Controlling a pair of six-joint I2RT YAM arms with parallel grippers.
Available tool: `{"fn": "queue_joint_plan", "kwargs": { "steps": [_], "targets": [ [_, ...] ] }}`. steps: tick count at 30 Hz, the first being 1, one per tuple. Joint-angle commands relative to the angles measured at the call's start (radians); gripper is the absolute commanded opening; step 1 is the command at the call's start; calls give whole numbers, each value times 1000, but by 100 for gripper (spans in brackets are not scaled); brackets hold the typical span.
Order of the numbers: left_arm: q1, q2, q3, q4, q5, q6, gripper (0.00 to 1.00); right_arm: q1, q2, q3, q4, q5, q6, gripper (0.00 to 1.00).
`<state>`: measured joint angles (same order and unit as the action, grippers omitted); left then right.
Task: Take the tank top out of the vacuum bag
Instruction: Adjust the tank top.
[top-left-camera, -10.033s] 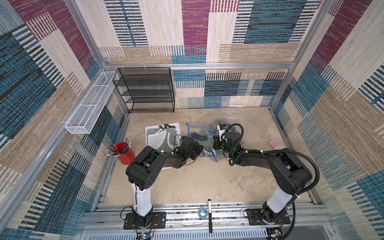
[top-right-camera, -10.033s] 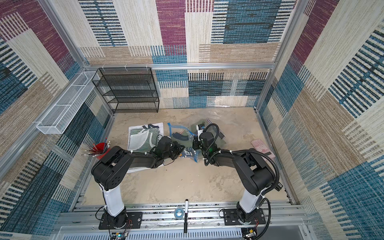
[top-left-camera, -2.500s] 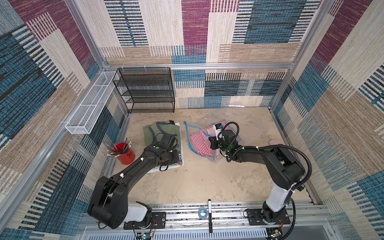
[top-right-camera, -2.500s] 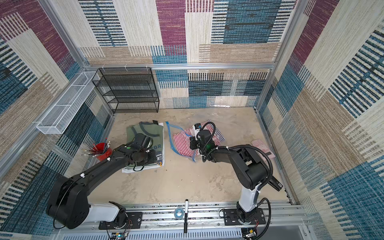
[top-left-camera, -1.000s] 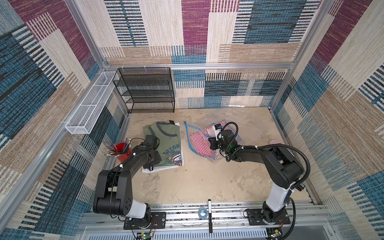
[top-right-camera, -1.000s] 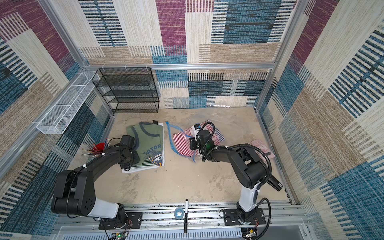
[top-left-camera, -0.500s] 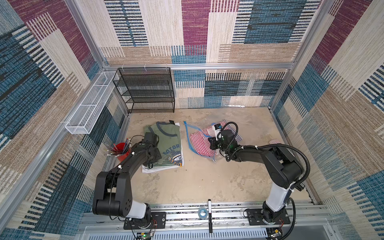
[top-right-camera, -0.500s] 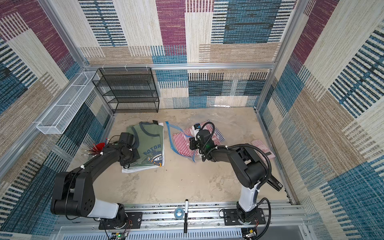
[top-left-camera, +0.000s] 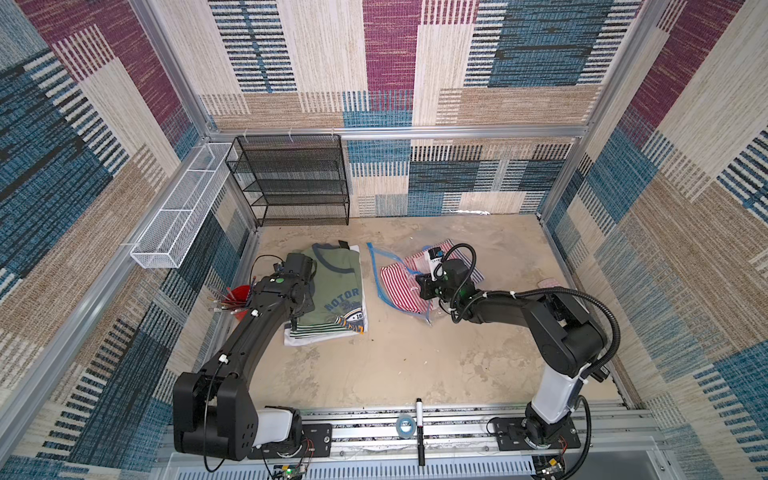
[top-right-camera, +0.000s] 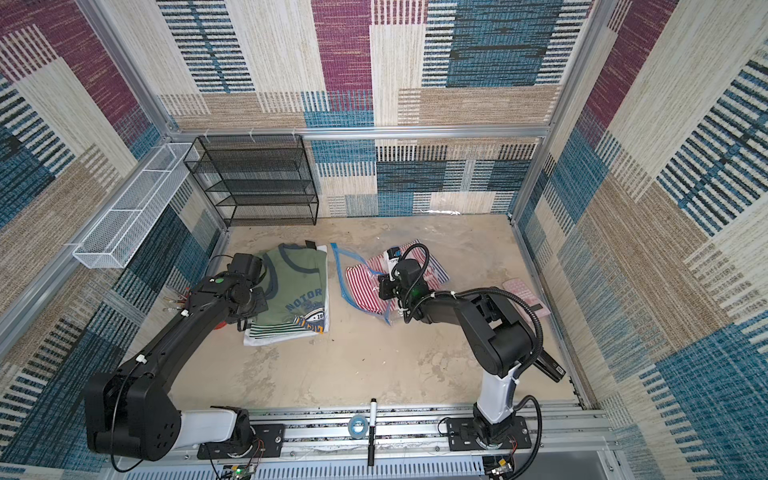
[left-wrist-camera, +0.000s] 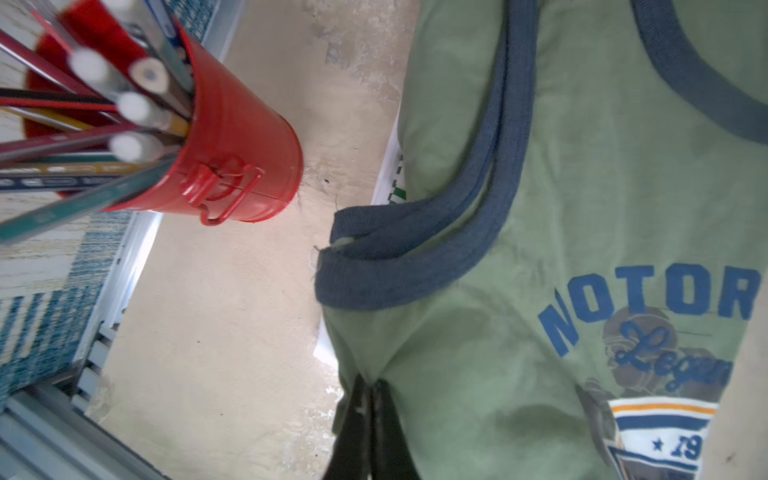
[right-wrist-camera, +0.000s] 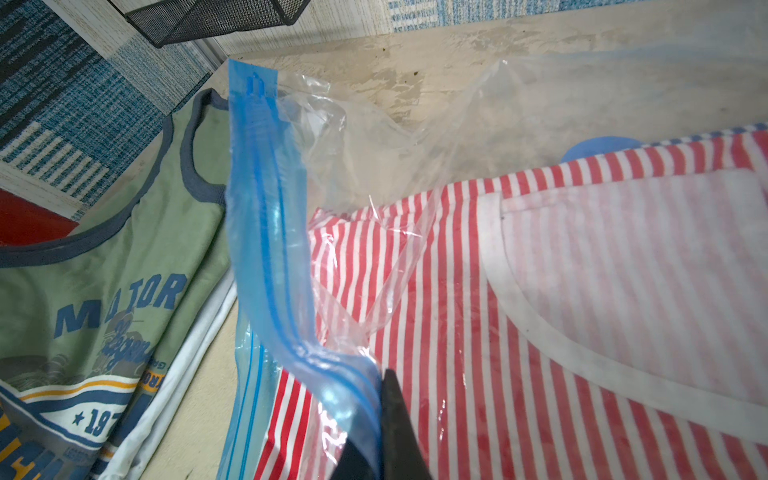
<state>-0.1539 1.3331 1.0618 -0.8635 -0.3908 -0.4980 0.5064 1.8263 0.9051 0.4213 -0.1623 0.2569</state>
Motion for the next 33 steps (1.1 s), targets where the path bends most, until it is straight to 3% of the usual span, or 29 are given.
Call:
{"fn": "queue_joint_plan", "kwargs": {
  "steps": [1, 8, 12, 17, 20, 22, 25, 27, 33],
  "targets": [
    [-9, -12, 6, -62, -92, -18, 0, 1, 9, 12, 4, -11, 5, 0],
    [-27, -16, -27, -77, -162, -59, 0, 1, 8, 13, 2, -11, 5, 0],
    [-32, -15, -34, -78, -195, -61, 23, 1, 15, 17, 0, -15, 6, 0],
    [-51, -26, -8, -82, -225, -58, 29, 1, 18, 20, -3, -16, 6, 0],
    [-83, -17, 33, -78, -188, -36, 30, 1, 18, 20, -3, -14, 6, 0],
    [-116, 8, 68, -40, -101, -3, 30, 1, 19, 21, -3, -15, 7, 0],
    [-167, 98, 146, 68, 98, 50, 30, 1, 19, 19, -3, -13, 5, 0],
    [-188, 206, 238, 113, 159, 56, 31, 1, 18, 19, -2, -11, 6, 0],
    [-223, 614, 645, 37, 18, 76, 39, 1, 3, 9, 13, -27, 16, 0]
  ]
}}
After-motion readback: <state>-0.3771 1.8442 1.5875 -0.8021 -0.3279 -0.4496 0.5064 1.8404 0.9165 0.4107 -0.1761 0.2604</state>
